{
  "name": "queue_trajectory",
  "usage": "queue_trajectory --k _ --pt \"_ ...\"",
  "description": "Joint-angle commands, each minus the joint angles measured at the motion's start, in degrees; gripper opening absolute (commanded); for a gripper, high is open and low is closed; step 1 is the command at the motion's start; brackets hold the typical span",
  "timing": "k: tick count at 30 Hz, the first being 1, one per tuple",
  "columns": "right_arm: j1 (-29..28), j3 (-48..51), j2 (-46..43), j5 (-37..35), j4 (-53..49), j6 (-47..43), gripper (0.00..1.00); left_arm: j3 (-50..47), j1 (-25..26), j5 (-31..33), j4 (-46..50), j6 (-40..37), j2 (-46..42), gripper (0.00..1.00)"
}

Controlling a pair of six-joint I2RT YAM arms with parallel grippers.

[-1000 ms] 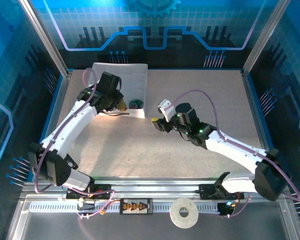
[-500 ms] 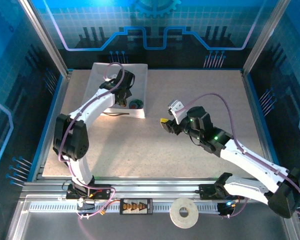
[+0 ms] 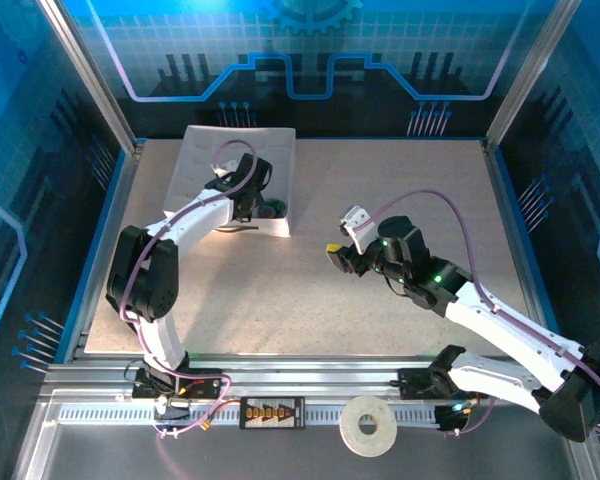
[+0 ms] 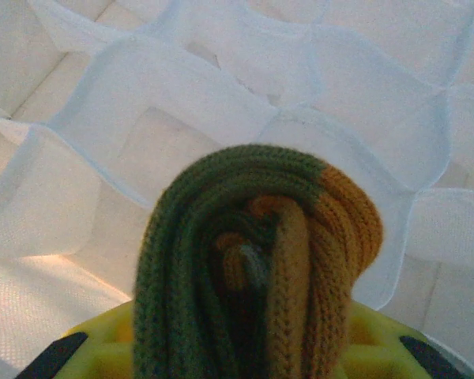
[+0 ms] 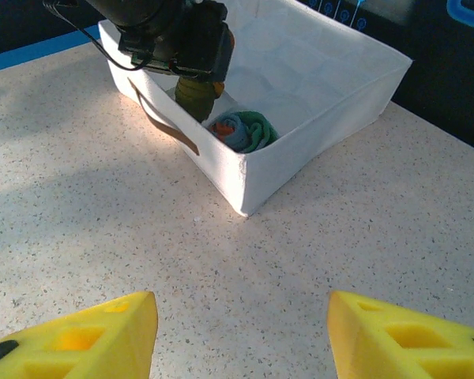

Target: Roll the socks

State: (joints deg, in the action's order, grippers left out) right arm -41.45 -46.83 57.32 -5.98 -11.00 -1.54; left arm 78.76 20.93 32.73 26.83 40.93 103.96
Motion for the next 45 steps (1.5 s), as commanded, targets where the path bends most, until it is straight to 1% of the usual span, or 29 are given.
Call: queue_trajectory --k 1,6,10,14,16,18,22,30,35,37,42,45 --pt "0.4 -1.0 -0.3 0.2 -1.5 0.4 0.58 -2.7 0.8 2.4 -2.2 0.5 -2.7 0.03" --pt "0.5 -0.7 0.1 0.4 -0.8 0.5 0.59 -3.9 1.5 2.7 -1.2 1.2 -2.6 0.04" --pt "0.4 -0.8 0.6 0.6 -0.5 0.7 0.59 -3.3 1.5 1.6 0.3 2.2 -0.9 0.07" --pt "0.3 -0.4 0.7 0.5 -0.5 0.8 0.59 -1.6 1.5 1.0 3.2 3.7 0.2 0.14" --pt "0.3 -0.1 0.6 0.4 -0.4 0.8 0.58 -2.0 1.5 0.6 3.6 4.7 -0.2 0.20" --pt "0.3 0.0 0.6 0.5 -0.3 0.9 0.58 -2.4 1.6 0.0 4.0 5.7 -1.1 0.31" --pt "0.4 0.0 1.3 0.6 0.6 0.7 0.58 -3.4 1.5 -1.4 4.4 6.7 -2.9 0.42" --pt "0.4 -0.4 3.5 1.2 2.7 0.6 0.59 -1.1 1.3 -3.7 9.4 6.4 -4.9 0.57" --pt "0.5 -0.2 4.3 1.4 3.9 0.8 0.58 -0.7 1.2 -4.7 11.0 5.4 -6.0 0.57" --pt "0.5 -0.3 4.5 1.5 4.1 0.8 0.58 -0.7 0.9 -6.2 10.7 4.7 -6.0 0.57" --pt "0.5 -0.4 5.0 1.8 4.6 0.9 0.58 1.9 0.4 -6.9 13.9 3.6 -3.0 0.50" --pt "0.6 -0.6 5.1 1.8 4.4 0.9 0.59 3.2 0.2 -6.4 16.0 3.9 -1.4 0.48"
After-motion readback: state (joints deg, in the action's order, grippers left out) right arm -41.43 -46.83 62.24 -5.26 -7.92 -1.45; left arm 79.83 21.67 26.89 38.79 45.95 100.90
